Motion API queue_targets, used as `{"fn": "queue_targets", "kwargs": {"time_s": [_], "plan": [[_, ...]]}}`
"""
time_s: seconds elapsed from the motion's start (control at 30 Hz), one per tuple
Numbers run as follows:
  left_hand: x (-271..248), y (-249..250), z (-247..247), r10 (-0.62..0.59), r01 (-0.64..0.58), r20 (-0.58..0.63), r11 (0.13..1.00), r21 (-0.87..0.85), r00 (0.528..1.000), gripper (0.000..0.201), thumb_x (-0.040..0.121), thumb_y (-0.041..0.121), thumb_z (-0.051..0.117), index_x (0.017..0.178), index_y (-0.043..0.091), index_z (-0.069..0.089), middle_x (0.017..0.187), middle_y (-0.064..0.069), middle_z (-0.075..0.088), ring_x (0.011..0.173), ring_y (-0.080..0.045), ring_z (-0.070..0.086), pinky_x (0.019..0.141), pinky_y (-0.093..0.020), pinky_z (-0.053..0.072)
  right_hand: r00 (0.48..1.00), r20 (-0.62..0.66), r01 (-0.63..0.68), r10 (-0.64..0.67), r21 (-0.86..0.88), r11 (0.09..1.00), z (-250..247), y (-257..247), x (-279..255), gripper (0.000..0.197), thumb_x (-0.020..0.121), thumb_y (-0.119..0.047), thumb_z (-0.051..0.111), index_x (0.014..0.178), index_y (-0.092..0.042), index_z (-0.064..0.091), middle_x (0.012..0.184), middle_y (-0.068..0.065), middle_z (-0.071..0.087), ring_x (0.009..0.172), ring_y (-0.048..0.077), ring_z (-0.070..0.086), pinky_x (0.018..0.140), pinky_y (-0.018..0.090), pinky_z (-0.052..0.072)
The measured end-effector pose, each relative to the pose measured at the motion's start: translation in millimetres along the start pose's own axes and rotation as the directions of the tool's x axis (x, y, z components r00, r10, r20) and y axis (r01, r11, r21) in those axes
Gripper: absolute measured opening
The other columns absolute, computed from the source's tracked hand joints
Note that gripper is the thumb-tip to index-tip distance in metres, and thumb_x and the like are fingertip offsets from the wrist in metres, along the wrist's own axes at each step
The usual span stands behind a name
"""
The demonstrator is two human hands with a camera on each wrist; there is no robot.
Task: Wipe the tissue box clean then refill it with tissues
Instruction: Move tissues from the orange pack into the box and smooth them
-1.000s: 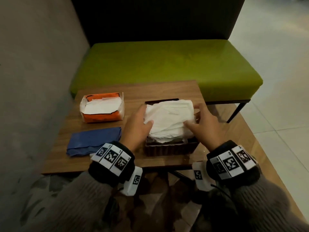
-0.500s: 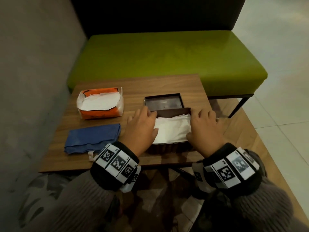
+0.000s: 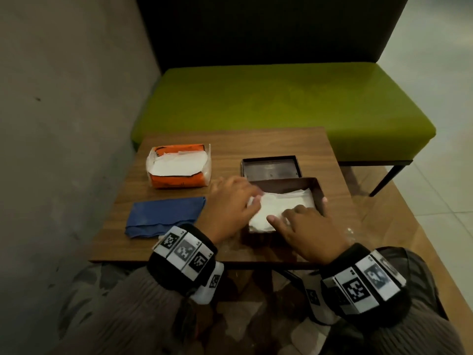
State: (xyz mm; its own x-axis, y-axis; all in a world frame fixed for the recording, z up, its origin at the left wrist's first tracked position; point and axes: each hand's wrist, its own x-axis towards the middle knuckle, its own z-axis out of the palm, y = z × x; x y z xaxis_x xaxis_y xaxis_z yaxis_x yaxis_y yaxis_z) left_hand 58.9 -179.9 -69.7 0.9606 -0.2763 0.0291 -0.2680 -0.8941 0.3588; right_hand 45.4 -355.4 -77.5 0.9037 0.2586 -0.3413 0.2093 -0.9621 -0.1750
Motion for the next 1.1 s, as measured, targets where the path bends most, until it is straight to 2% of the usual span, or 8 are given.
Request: {"fn": "queue_targets", "kwargs": {"time_s": [0.13, 0.3, 0.47, 0.6, 0.73, 0.9, 1.03, 1.1], "plan": [[14, -67, -38, -0.184, 0.141, -0.251, 0.974, -0.179, 0.951, 0.018, 0.090, 0.016, 0.052, 0.103, 0.017, 0.065, 0.105, -0.002, 0.066, 0.100, -0.020, 0.056, 0.088, -0.039, 0.044, 0.989, 0.119, 0.091, -0.091, 0.008, 0.996, 0, -5, -3, 0.084, 0.075, -0.082, 0.028, 0.146, -0.037, 0.028, 0.156, 0.000, 0.025, 0.143, 0.021, 0.022, 0.117, 0.051, 0.008], [39, -151, -53, -0.320, 0.321, -0.127, 0.947, -0.012, 0.939, 0.017, 0.086, 0.005, 0.059, 0.099, 0.007, 0.069, 0.107, -0.012, 0.068, 0.105, -0.029, 0.060, 0.092, -0.034, 0.044, 0.993, 0.077, 0.093, -0.084, -0.111, 0.990, 10, -8, 4, 0.061, 0.086, -0.070, 0.037, 0.138, -0.039, 0.038, 0.151, -0.005, 0.034, 0.137, 0.019, 0.033, 0.113, 0.050, 0.024], [56, -168, -51, -0.296, 0.255, 0.199, 0.944, 0.208, 0.934, 0.036, 0.082, 0.021, 0.069, 0.116, 0.009, 0.063, 0.123, -0.006, 0.061, 0.115, -0.023, 0.052, 0.094, -0.027, 0.034, 0.995, 0.067, 0.087, -0.080, -0.106, 0.991, 13, -7, 6, 0.059, 0.085, -0.072, 0.036, 0.136, -0.042, 0.039, 0.151, -0.008, 0.033, 0.136, 0.016, 0.035, 0.109, 0.042, 0.031], [66, -173, -46, -0.268, 0.155, 0.319, 0.928, 0.338, 0.909, 0.057, 0.077, 0.026, 0.074, 0.128, 0.010, 0.052, 0.128, -0.008, 0.057, 0.117, -0.024, 0.051, 0.093, -0.029, 0.038, 0.995, 0.061, 0.081, -0.075, -0.098, 0.992, 12, -8, 6, 0.059, 0.084, -0.073, 0.036, 0.135, -0.044, 0.040, 0.151, -0.011, 0.034, 0.135, 0.013, 0.036, 0.107, 0.040, 0.033], [69, -173, -40, -0.246, 0.122, 0.286, 0.913, 0.388, 0.926, 0.046, 0.079, 0.023, 0.070, 0.121, 0.012, 0.053, 0.121, -0.009, 0.057, 0.110, -0.025, 0.053, 0.088, -0.033, 0.041, 0.996, 0.051, 0.083, -0.078, -0.106, 0.991, 12, -8, 8, 0.060, 0.082, -0.076, 0.034, 0.134, -0.046, 0.042, 0.150, -0.013, 0.035, 0.134, 0.012, 0.038, 0.105, 0.038, 0.035], [70, -170, -32, -0.236, 0.122, 0.217, 0.891, 0.438, 0.947, 0.027, 0.084, 0.026, 0.062, 0.105, 0.010, 0.057, 0.111, -0.010, 0.061, 0.101, -0.028, 0.055, 0.085, -0.036, 0.040, 0.996, 0.050, 0.079, -0.073, -0.127, 0.989, 12, -9, 9, 0.095, 0.057, -0.082, -0.003, 0.133, -0.047, 0.041, 0.149, -0.014, 0.037, 0.132, 0.011, 0.040, 0.105, 0.038, 0.036], [68, -167, -37, -0.267, 0.181, 0.162, 0.895, 0.408, 0.950, 0.029, 0.085, 0.029, 0.063, 0.103, 0.007, 0.055, 0.108, -0.013, 0.062, 0.103, -0.032, 0.056, 0.078, -0.033, 0.039, 0.996, 0.053, 0.077, -0.071, -0.132, 0.988, 11, -10, 9, 0.097, 0.055, -0.081, -0.005, 0.134, -0.046, 0.042, 0.149, -0.013, 0.038, 0.132, 0.012, 0.040, 0.104, 0.038, 0.036], [67, -171, -39, -0.255, 0.186, 0.153, 0.913, 0.363, 0.955, 0.017, 0.083, 0.024, 0.065, 0.085, 0.011, 0.055, 0.101, -0.016, 0.063, 0.099, -0.033, 0.056, 0.072, -0.033, 0.038, 0.996, 0.055, 0.077, -0.070, -0.137, 0.988, 12, -9, 10, 0.098, 0.054, -0.080, -0.005, 0.134, -0.046, 0.042, 0.149, -0.012, 0.038, 0.133, 0.013, 0.041, 0.104, 0.038, 0.037]]}}
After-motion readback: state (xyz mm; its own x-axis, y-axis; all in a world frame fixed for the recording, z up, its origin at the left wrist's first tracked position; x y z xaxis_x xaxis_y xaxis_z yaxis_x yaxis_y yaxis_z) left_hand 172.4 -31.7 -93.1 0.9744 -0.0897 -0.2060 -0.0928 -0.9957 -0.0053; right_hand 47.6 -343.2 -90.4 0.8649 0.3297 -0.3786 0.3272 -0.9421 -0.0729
